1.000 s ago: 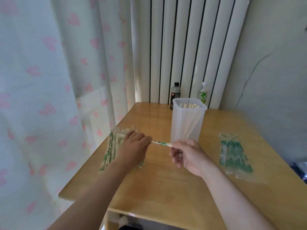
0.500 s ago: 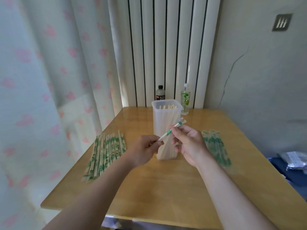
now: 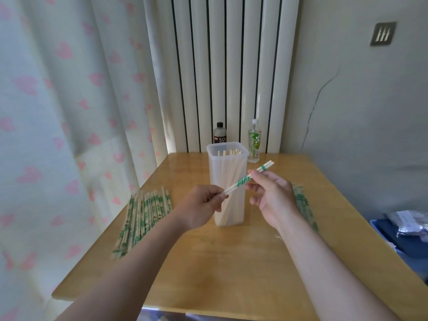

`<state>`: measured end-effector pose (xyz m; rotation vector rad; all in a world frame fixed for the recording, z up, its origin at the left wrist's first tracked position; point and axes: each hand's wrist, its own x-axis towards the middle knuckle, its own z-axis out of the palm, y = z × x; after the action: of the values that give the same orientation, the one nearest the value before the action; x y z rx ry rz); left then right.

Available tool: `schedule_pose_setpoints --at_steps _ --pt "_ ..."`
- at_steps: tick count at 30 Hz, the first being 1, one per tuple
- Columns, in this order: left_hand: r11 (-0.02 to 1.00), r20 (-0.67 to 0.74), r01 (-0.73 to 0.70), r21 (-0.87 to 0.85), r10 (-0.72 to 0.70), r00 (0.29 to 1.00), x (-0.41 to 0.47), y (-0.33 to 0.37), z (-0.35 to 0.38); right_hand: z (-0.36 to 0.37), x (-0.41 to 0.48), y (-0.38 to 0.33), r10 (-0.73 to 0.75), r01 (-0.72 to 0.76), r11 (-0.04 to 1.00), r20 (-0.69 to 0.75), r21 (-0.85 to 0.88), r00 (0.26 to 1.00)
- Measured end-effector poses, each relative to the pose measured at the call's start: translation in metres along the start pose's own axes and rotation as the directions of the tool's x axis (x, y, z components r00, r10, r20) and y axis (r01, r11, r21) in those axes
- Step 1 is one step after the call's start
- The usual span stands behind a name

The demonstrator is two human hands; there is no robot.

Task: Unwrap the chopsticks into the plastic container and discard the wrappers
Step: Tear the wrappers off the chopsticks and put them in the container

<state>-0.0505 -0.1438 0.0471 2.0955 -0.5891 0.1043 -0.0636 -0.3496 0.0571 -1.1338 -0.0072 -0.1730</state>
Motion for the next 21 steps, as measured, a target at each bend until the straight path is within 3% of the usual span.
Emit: schedule_pose_setpoints --at_steps 5,10,21 --pt "1.000 -0.027 -0.017 -0.008 0.017 0.999 0.000 0.008 0.006 0.012 -0.004 0.014 -0.016 0.023 0.991 0.055 -0.132 0.998" --pt "1.000 -0.022 0.020 -0.020 -0.021 1.000 -0.005 -0.002 -0.001 0.006 0.006 -0.002 -0.065 0.062 0.994 -0.038 -0.095 0.997" --pt "1.000 -0.035 0.019 0.009 -0.019 0.999 -0.003 -0.005 0.002 0.009 0.002 0.015 -0.029 0.024 0.993 -0.040 -0.112 0.999"
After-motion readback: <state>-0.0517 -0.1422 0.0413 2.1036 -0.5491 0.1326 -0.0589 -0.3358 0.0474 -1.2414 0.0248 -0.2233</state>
